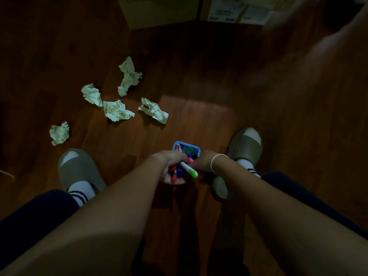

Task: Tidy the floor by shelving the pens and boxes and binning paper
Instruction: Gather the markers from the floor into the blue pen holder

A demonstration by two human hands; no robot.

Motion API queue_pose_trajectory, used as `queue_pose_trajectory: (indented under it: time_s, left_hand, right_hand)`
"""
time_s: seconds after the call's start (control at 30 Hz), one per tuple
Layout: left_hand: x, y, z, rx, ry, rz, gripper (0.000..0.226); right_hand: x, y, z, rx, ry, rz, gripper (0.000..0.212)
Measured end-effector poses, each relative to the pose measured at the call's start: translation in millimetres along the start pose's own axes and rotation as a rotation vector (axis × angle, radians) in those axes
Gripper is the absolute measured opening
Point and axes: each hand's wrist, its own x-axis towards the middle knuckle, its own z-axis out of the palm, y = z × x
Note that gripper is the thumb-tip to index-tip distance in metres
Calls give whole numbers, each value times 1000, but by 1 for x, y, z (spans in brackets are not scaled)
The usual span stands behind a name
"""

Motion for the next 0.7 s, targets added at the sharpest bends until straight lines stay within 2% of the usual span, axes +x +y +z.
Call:
queue_pose_trajectory:
  time_s: [0.07, 0.13, 0.3, 0.4, 0.5, 0.6, 0.7]
  left_hand:
    - [-2, 0, -1, -9, -2, -2, 13]
    - [-4, 0, -3, -16, -1, -2, 15]
    - [-6, -2, -7, -2, 16, 6, 48]
    - [-3, -4, -10, -7, 79, 51, 64]
    - [4, -4, -12, -18, 90, 181, 56]
    - [5, -3, -12, -101, 114, 306, 38]
    - [3, -1, -13, -137, 138, 357, 37]
  right_hand:
    - [-1, 2, 0, 107, 2, 19, 14]
    - [-1, 4, 3, 222, -47, 27, 17]
    - [-2, 7, 4, 393, -20, 46, 24]
    - [3, 14, 3, 528, 83, 53, 27]
    - [7, 19, 6, 665, 120, 31, 25]
    - [10, 17, 12, 813, 111, 6, 17]
    - [11, 11, 13, 859, 108, 2, 14]
